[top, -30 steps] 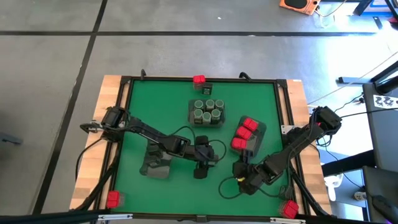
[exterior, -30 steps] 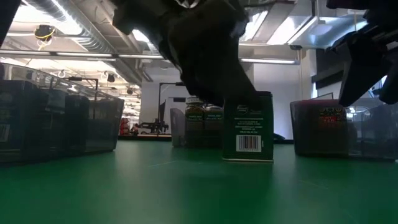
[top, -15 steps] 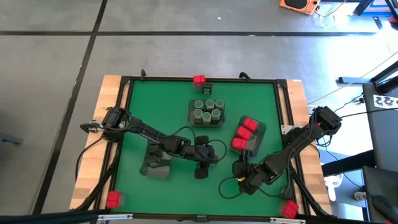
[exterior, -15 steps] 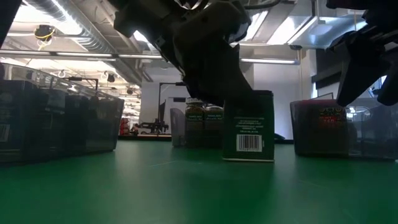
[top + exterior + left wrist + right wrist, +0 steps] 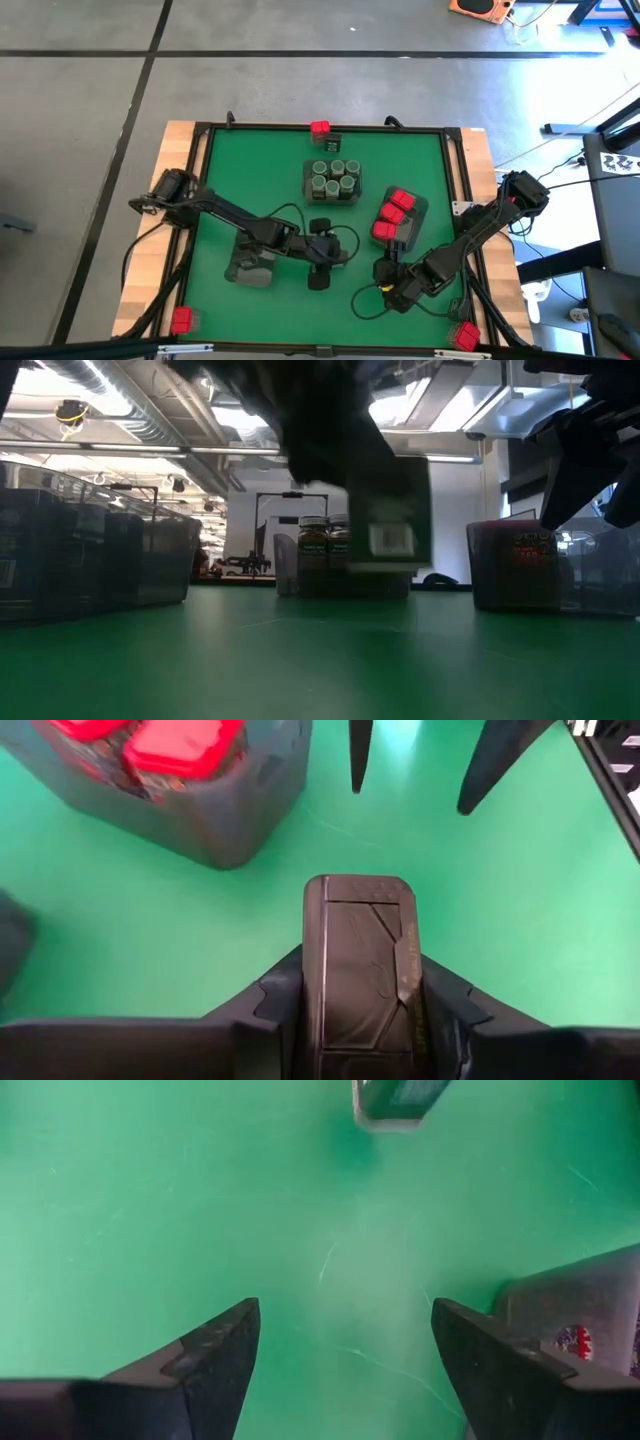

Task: Sort spices by type
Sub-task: Put the black seasoning can into the left black bin

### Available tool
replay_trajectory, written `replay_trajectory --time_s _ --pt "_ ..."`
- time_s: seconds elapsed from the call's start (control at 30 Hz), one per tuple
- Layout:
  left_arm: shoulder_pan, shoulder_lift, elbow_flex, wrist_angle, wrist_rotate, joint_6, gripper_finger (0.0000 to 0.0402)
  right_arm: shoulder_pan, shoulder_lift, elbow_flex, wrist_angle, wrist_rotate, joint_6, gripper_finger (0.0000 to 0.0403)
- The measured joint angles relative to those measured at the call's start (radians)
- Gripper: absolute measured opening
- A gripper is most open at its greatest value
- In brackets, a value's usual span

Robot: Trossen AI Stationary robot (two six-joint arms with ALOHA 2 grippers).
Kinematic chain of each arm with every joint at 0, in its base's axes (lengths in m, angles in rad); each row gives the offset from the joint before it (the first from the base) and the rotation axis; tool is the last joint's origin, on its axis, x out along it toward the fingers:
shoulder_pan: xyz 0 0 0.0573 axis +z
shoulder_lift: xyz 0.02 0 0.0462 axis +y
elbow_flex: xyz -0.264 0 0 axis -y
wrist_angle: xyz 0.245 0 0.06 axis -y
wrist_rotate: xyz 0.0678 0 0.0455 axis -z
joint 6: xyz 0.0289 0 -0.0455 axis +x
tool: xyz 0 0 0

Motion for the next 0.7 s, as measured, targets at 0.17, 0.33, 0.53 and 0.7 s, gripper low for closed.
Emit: replay_trajectory --time_s 0.17,0.33,0.53,0.7 --pt "-0.032 -0.089 0.000 -0.103 -0.069 -0.010 0.0120 0.000 0.000 0.000 0.005 0.002 0.000 0.0294" --pt "-0.063 -0.174 0.000 -0.202 -0.117 -0.032 0.0125 0.000 0.000 0.000 0.005 0.008 0.000 0.0294" --pt "-0.097 -0.270 0.000 -0.320 -0.154 -0.053 0.0121 0.000 0.000 0.000 0.006 0.009 0.000 0.0294" --pt "-0.132 -0.344 0.000 -0.453 -0.201 -0.080 0.0122 0.000 0.000 0.000 0.005 0.009 0.000 0.0294"
